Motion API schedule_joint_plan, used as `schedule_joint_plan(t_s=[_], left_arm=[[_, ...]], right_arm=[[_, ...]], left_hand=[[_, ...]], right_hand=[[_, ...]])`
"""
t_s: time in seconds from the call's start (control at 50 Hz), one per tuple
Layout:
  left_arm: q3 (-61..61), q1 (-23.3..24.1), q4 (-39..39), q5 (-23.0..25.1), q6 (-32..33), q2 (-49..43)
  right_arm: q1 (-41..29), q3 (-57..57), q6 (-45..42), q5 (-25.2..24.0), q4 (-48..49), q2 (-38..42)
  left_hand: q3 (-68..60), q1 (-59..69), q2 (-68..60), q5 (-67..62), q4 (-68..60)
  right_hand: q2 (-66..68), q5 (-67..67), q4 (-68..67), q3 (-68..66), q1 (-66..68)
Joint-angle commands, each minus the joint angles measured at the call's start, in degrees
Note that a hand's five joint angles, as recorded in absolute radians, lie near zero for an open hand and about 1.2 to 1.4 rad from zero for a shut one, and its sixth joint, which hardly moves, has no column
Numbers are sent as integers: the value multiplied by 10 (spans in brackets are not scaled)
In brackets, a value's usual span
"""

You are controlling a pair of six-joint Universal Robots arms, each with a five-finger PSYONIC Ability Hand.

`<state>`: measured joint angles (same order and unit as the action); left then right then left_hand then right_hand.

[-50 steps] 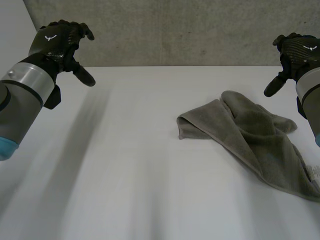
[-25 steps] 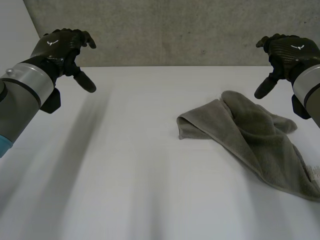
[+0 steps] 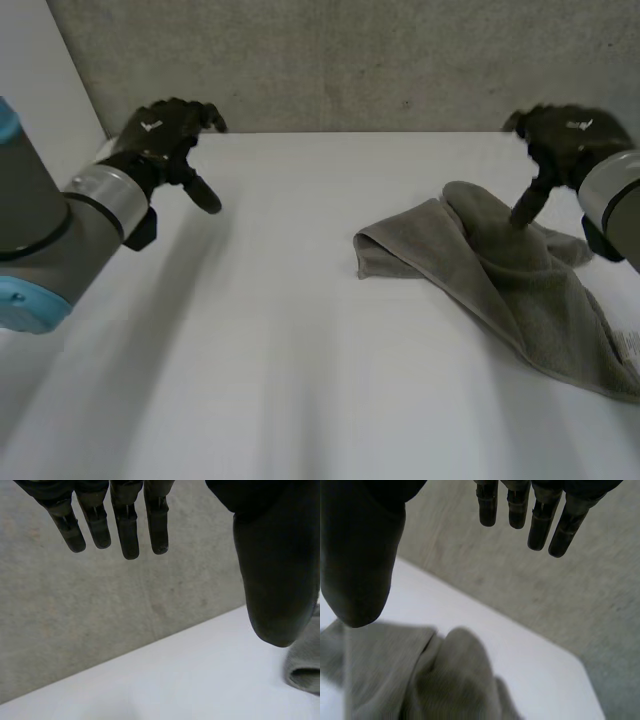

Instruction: Fold the towel.

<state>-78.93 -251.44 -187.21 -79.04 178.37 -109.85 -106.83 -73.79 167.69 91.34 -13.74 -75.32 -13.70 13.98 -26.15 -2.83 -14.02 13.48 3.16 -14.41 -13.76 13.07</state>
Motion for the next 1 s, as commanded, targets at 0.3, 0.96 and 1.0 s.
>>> schedule_joint_plan(t_s=[0.3, 0.96, 1.0], left_arm=[[-21, -1, -60, 63, -1, -48], [-23, -34, -76, 61, -5, -7], [-23, -38, -76, 62, -5, -6]], right_arm=[[-3, 24, -35, 8, 95, 252], [-310, 125, 26, -97, 35, 205], [-309, 138, 22, -81, 22, 221]], left_hand=[[37, -40, 162, 28, 40], [37, -40, 162, 28, 40], [37, -40, 162, 28, 40]], right_hand=[[210, 213, -201, -207, 214], [665, 668, -656, -662, 669], [665, 668, -656, -662, 669]])
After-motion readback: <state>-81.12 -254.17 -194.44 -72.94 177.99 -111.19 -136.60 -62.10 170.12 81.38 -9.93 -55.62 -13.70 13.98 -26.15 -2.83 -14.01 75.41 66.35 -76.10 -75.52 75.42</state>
